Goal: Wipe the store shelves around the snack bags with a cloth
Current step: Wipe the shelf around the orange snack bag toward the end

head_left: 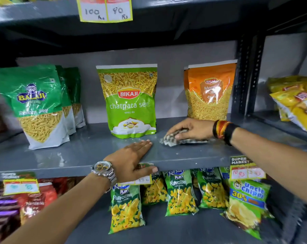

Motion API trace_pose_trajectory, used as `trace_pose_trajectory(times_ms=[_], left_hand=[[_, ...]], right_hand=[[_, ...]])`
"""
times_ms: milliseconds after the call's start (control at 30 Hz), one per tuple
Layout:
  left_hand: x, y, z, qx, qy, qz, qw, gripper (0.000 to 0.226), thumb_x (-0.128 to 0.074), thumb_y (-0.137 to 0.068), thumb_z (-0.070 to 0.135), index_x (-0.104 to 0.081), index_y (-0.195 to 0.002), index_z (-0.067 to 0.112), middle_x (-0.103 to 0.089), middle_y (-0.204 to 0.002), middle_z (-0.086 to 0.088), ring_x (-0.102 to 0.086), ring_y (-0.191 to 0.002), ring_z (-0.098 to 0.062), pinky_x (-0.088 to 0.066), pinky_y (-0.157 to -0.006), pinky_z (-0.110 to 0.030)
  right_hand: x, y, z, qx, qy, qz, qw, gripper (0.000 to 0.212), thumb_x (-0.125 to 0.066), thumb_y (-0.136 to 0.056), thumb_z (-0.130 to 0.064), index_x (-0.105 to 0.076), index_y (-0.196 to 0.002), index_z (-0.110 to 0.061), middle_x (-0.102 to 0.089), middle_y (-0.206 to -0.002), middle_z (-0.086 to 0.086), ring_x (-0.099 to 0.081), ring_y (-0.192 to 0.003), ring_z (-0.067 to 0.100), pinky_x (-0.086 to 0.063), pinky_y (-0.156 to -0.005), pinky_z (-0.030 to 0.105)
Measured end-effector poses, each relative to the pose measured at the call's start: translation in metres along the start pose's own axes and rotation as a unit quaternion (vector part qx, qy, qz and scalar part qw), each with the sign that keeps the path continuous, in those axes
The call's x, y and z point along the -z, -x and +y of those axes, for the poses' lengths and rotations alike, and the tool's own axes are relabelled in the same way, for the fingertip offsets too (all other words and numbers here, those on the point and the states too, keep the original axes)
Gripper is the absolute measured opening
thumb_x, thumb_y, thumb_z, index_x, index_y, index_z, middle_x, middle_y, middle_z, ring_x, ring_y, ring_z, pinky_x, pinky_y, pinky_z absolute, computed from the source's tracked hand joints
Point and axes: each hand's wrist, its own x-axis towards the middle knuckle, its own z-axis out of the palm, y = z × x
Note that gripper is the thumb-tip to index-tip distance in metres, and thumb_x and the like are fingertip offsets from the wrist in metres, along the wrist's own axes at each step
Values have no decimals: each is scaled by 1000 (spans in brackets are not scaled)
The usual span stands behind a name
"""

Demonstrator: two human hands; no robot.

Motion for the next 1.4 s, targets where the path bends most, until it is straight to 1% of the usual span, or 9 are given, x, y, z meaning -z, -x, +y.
trace_pose_trajectory(times_ms=[133,267,500,667,767,933,1000,1133,1400], left_hand=[[2,-2,0,7,4,-22,1000,103,-33,-86,82,-16,-165,18,-17,-174,-2,-21,-159,-18,-15,-130,-31],[2,0,-1,7,6,-24,1000,103,-34,-87,82,-16,-166,18,-16,-174,-1,-20,-160,-18,-16,-130,-33],[-3,-2,-4,-1,-1,-19,1000,107,-30,-85,84,-18,-165,15,-18,-174,-4,-23,-159,-21,-20,-130,-38],[0,-5,-3,1,-2,-14,1000,105,-32,-86,83,-19,-165,14,-21,-173,-5,-24,-158,-21,-21,-130,-37],[-2,-3,-4,-4,-5,-14,1000,102,-34,-89,81,-18,-165,15,-20,-173,-5,-23,-159,-21,-20,-130,-38],[-3,-3,-4,-9,-6,-22,1000,107,-32,-87,86,-17,-165,15,-20,-173,-5,-24,-158,-21,-21,-130,-40],[0,-4,-3,0,-13,-25,1000,106,-31,-88,87,-15,-166,18,-19,-173,-3,-25,-158,-21,-21,-130,-39],[2,-19,19,4,-60,-15,998,107,-25,-86,90,-15,-165,18,-22,-173,-4,-30,-156,-24,-28,-127,-42],[-15,-79,95,16,-39,-13,999,107,-28,-86,90,-15,-165,19,-21,-173,-3,-30,-156,-24,-26,-125,-39]], right_hand=[[3,-18,3,-53,21,114,992,34,-60,-97,-16,-65,-130,-23,-67,-130,-3,-60,-113,8,-42,-94,16],[-20,-34,0,-71,50,132,987,32,-57,-97,-13,-66,-128,-19,-66,-131,5,-60,-121,21,-45,-101,25],[-31,48,-19,23,22,3,999,32,-59,-95,-36,-63,-126,-39,-65,-125,-22,-61,-109,-7,-47,-95,13],[-7,52,-7,-88,11,161,983,35,-59,-97,-17,-62,-132,-20,-64,-132,1,-59,-109,7,-44,-99,27],[-27,52,-12,-108,33,173,978,34,-56,-98,-12,-63,-132,-15,-61,-133,7,-55,-118,18,-41,-110,39],[-46,102,-33,-24,36,74,996,29,-57,-97,-29,-65,-124,-35,-64,-120,-20,-60,-110,-4,-45,-96,11],[-29,119,-27,-41,17,83,996,30,-59,-96,-29,-65,-125,-35,-67,-121,-16,-63,-110,1,-48,-97,20],[21,115,14,-103,21,237,966,32,-58,-97,-16,-65,-127,-23,-65,-125,-7,-58,-113,12,-42,-109,37],[29,62,83,-119,38,204,971,31,-58,-97,-12,-68,-125,-19,-63,-136,5,-56,-127,24,-40,-105,28]])
